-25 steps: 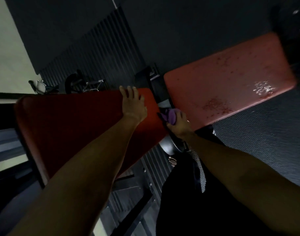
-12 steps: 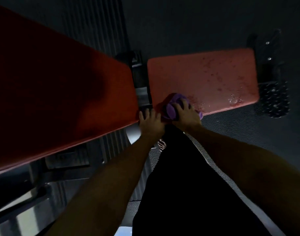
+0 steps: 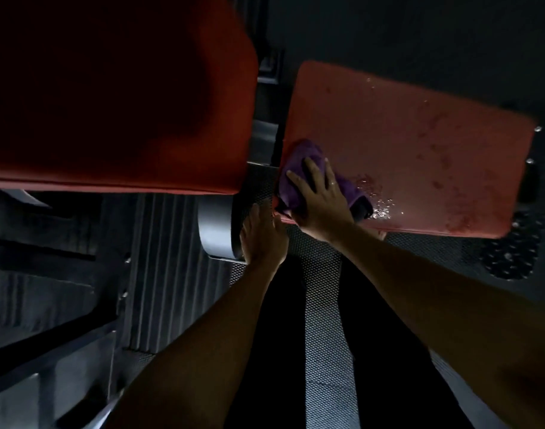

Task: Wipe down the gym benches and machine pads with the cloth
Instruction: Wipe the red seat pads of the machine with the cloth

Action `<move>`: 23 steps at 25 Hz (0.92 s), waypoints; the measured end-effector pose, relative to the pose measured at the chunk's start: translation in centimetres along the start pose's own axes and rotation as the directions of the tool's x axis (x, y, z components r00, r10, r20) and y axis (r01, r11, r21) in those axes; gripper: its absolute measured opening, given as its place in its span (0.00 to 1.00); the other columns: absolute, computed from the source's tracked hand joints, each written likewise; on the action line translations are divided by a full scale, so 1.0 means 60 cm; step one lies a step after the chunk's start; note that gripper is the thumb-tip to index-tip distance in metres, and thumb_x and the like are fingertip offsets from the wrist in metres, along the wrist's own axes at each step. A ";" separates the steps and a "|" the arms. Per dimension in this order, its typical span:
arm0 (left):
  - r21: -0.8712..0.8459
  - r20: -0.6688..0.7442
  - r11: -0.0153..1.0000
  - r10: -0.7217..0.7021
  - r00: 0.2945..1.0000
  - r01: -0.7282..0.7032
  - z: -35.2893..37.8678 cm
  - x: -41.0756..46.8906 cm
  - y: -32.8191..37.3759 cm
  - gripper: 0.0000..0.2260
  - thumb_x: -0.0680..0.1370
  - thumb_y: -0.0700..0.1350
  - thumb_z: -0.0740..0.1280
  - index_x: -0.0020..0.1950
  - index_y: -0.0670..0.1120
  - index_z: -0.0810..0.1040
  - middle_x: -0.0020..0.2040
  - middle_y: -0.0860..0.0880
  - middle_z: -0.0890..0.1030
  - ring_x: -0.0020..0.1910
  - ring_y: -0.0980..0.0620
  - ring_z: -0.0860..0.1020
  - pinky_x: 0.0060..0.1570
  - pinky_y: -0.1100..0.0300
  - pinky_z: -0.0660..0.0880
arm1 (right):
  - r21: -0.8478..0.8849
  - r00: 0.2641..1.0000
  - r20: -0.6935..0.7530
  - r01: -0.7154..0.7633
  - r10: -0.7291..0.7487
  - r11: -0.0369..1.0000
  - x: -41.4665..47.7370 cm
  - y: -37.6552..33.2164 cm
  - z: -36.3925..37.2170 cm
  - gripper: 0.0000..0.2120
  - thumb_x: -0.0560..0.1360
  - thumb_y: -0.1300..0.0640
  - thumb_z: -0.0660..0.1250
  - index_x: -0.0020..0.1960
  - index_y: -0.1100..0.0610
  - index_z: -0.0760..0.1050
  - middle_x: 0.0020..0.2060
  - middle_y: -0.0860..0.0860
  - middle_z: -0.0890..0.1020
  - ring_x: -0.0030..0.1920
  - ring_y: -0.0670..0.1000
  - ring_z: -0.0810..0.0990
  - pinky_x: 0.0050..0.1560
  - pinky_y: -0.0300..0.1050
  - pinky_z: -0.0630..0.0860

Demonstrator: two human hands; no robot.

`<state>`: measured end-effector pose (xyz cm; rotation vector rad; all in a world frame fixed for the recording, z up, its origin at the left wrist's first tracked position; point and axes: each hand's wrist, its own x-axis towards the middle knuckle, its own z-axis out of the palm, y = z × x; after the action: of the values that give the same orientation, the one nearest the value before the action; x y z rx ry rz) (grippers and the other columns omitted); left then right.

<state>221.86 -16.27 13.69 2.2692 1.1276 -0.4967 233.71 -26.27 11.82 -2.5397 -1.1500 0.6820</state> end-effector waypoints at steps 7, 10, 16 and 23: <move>-0.151 -0.036 0.982 -0.118 0.992 0.112 0.050 -0.007 0.018 0.24 0.82 0.48 0.58 0.78 0.44 0.63 0.75 0.44 0.69 0.71 0.40 0.69 0.67 0.45 0.67 | -0.179 0.941 -0.020 0.328 -0.337 0.927 -0.010 0.081 -0.003 0.30 0.71 0.44 0.74 0.71 0.52 0.75 0.77 0.56 0.66 0.77 0.71 0.59 0.74 0.67 0.62; -0.213 -0.053 0.968 -0.145 0.988 0.131 0.051 -0.006 0.034 0.25 0.83 0.49 0.56 0.80 0.46 0.61 0.76 0.46 0.68 0.71 0.41 0.69 0.67 0.46 0.67 | -0.185 0.962 -0.043 0.259 -0.271 0.948 -0.091 0.177 -0.029 0.32 0.74 0.41 0.70 0.75 0.50 0.71 0.79 0.55 0.64 0.77 0.70 0.59 0.72 0.67 0.66; -0.332 -0.105 0.941 -0.106 0.989 0.066 0.054 0.012 0.050 0.24 0.84 0.49 0.53 0.81 0.46 0.59 0.79 0.46 0.64 0.75 0.43 0.66 0.71 0.47 0.65 | -0.059 0.973 -0.210 0.081 -0.091 0.995 -0.020 0.047 -0.012 0.28 0.76 0.47 0.69 0.73 0.55 0.72 0.77 0.59 0.65 0.77 0.70 0.57 0.74 0.72 0.59; -0.435 -0.124 0.896 -0.161 0.979 0.092 0.077 0.007 0.070 0.25 0.85 0.50 0.54 0.83 0.50 0.53 0.80 0.46 0.60 0.75 0.41 0.62 0.68 0.42 0.66 | -0.285 0.949 0.069 0.315 -0.309 0.905 -0.151 0.219 -0.049 0.42 0.66 0.55 0.80 0.77 0.48 0.69 0.80 0.52 0.62 0.79 0.68 0.58 0.76 0.63 0.61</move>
<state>225.13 -20.99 11.15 1.8819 1.3222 -0.0989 238.36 -41.83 11.51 -2.4871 -1.7323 0.4887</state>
